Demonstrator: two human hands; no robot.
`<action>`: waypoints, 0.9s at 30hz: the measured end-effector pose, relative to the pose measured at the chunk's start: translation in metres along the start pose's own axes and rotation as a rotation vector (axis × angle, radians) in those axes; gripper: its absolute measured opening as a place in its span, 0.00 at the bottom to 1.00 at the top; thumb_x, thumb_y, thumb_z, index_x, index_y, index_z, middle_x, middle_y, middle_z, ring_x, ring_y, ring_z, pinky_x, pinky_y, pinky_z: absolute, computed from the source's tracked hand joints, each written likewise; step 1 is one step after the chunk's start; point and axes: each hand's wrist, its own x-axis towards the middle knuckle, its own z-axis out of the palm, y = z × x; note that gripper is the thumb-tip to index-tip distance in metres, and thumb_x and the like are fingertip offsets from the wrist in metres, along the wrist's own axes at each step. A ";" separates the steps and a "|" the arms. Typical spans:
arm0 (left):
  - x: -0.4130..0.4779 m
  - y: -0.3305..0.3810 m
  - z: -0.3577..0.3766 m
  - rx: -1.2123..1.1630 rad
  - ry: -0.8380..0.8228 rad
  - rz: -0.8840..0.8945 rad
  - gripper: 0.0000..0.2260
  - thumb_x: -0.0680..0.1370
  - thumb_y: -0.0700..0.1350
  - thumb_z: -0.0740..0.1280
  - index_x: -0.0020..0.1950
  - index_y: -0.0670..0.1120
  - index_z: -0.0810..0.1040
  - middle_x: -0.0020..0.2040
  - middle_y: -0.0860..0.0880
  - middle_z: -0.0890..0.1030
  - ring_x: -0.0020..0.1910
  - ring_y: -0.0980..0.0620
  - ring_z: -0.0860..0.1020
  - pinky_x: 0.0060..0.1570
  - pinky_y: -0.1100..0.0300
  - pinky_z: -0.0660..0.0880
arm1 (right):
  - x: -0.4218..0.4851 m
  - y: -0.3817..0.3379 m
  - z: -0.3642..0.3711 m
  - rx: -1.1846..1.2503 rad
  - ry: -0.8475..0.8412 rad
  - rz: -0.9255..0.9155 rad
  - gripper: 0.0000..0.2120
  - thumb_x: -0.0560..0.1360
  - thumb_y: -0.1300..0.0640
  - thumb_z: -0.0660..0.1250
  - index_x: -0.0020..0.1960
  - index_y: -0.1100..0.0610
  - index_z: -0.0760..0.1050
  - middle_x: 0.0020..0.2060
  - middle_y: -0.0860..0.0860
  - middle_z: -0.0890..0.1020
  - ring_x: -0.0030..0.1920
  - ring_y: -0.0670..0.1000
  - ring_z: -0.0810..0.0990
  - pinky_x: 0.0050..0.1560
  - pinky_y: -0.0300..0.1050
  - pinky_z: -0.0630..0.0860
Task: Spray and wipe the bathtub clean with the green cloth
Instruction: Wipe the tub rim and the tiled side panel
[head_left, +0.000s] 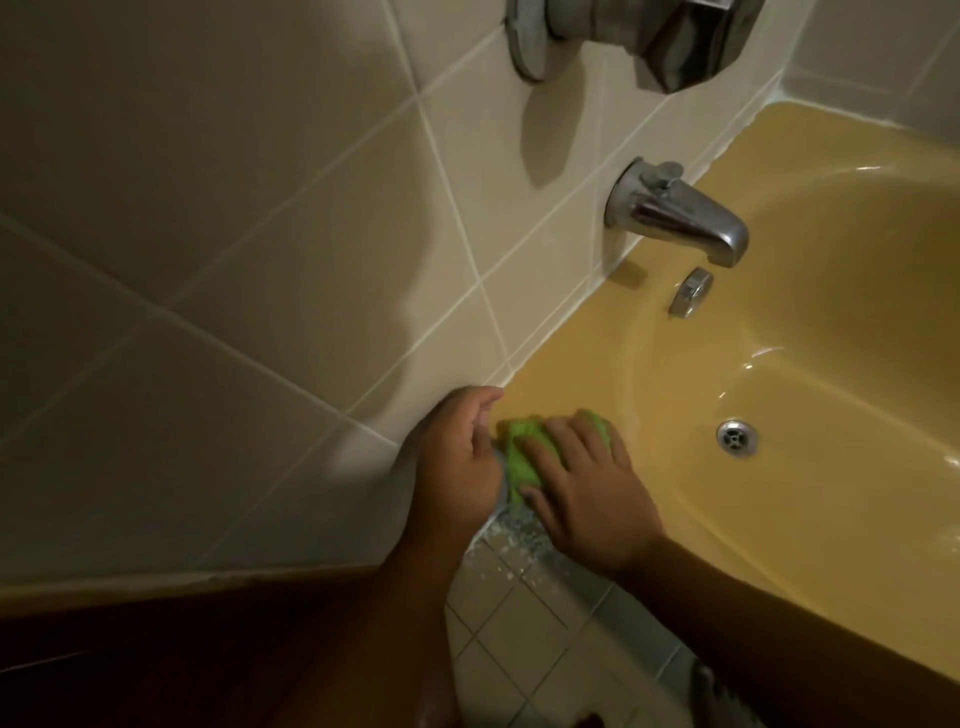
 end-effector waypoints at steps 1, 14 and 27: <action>-0.002 -0.001 0.002 0.012 -0.016 0.002 0.15 0.82 0.31 0.61 0.64 0.42 0.81 0.60 0.48 0.83 0.58 0.62 0.77 0.57 0.79 0.67 | -0.008 0.004 0.000 -0.005 -0.057 -0.134 0.26 0.83 0.39 0.57 0.76 0.51 0.68 0.73 0.57 0.73 0.71 0.64 0.70 0.74 0.65 0.63; -0.019 -0.004 0.023 -0.019 -0.171 -0.045 0.15 0.86 0.49 0.59 0.68 0.48 0.80 0.63 0.51 0.82 0.60 0.57 0.78 0.62 0.62 0.75 | -0.028 -0.008 -0.007 0.148 0.035 0.179 0.28 0.86 0.44 0.53 0.82 0.56 0.61 0.79 0.60 0.63 0.79 0.62 0.60 0.81 0.62 0.54; -0.044 -0.009 0.090 0.407 -0.260 0.472 0.21 0.85 0.61 0.58 0.71 0.53 0.79 0.72 0.54 0.78 0.74 0.51 0.71 0.77 0.42 0.60 | -0.096 0.030 -0.017 0.088 -0.100 0.381 0.33 0.86 0.41 0.41 0.83 0.61 0.56 0.77 0.59 0.70 0.73 0.57 0.75 0.67 0.50 0.77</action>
